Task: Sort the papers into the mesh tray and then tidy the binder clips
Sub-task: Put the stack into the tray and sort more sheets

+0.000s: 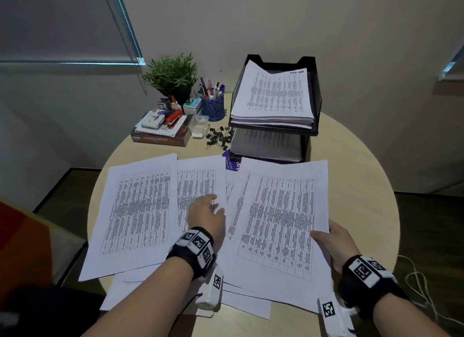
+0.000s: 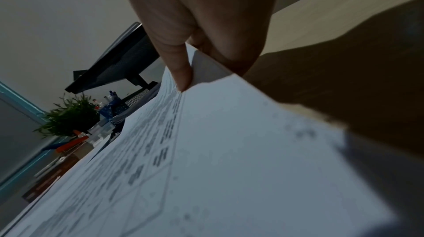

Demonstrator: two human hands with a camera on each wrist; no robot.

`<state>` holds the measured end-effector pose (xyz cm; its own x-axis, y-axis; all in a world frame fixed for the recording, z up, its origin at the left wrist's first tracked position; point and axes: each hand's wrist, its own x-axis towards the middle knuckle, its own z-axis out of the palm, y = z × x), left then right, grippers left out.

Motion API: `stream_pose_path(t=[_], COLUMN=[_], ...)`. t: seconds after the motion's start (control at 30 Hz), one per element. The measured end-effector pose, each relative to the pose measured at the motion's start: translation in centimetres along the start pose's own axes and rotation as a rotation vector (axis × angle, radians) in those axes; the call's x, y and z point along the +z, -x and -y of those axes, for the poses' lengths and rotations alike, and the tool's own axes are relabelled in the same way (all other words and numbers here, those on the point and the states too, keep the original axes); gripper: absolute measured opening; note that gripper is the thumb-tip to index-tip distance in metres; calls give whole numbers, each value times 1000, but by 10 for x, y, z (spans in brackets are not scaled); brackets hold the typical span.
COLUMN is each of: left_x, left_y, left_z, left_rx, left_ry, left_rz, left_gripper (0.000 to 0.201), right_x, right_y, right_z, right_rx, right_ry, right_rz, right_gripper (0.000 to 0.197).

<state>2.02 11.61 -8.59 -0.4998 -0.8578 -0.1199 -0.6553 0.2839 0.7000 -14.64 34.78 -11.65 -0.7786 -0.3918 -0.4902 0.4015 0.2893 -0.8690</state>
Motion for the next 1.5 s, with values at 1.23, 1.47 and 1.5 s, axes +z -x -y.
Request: stream_pose_path(t=[1.23,1.47,1.5], left_x=[-42,-92,-96], left_y=[-10,-61,-68], left_z=[31,74,83], left_rx=[25,-136,-192], left_ry=[-95,-176,-267], left_rz=[514,119,107], left_gripper=[21,45,52], right_x=[19,26,29], right_y=[13,18,18], right_z=[9,6,6], right_rx=[51,73,70], right_ry=[-207,-180,-165], right_rz=[20,-52,-65], right_gripper=[31,34,33])
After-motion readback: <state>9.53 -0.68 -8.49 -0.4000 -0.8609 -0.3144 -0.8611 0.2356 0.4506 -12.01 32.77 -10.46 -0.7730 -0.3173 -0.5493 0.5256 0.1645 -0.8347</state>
